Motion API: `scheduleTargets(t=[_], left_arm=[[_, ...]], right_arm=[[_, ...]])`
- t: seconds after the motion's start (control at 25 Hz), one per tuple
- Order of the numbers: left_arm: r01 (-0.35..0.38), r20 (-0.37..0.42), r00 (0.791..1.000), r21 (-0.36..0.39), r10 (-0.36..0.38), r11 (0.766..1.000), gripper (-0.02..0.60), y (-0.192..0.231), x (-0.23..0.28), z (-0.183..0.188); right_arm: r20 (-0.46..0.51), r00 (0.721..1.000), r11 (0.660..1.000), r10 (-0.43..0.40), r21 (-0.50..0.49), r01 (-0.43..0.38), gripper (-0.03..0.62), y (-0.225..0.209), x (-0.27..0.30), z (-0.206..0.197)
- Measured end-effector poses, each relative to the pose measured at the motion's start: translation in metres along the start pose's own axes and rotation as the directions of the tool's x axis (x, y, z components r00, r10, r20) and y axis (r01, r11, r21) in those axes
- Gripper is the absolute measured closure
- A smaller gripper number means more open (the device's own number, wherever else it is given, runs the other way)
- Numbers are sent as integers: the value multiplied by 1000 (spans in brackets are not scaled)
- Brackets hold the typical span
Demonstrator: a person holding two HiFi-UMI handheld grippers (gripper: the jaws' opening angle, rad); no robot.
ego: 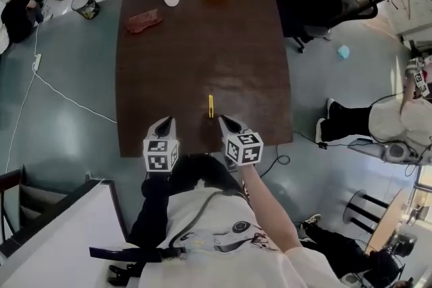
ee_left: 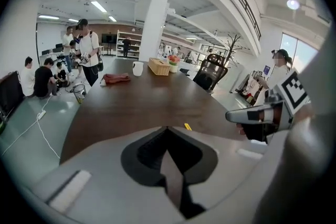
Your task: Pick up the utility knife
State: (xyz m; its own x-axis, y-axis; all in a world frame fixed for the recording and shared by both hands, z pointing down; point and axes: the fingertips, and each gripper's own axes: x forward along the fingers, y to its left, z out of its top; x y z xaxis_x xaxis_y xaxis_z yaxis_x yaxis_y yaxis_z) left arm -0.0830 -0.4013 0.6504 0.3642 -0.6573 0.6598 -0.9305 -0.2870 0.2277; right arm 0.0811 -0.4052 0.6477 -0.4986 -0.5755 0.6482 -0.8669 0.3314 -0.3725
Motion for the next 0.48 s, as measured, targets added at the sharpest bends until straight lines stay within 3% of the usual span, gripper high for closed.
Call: scheduleTargets(t=[0.28, 0.48], left_arm=[[37, -54, 998, -45, -39, 998, 584, -3, 6, -21], [42, -93, 995, -52, -46, 998, 583, 1, 22, -26]], right_arm=[[-146, 989, 997, -8, 69, 18, 528, -27, 45, -33], [-220, 974, 990, -43, 118, 71, 523, -48, 68, -45]])
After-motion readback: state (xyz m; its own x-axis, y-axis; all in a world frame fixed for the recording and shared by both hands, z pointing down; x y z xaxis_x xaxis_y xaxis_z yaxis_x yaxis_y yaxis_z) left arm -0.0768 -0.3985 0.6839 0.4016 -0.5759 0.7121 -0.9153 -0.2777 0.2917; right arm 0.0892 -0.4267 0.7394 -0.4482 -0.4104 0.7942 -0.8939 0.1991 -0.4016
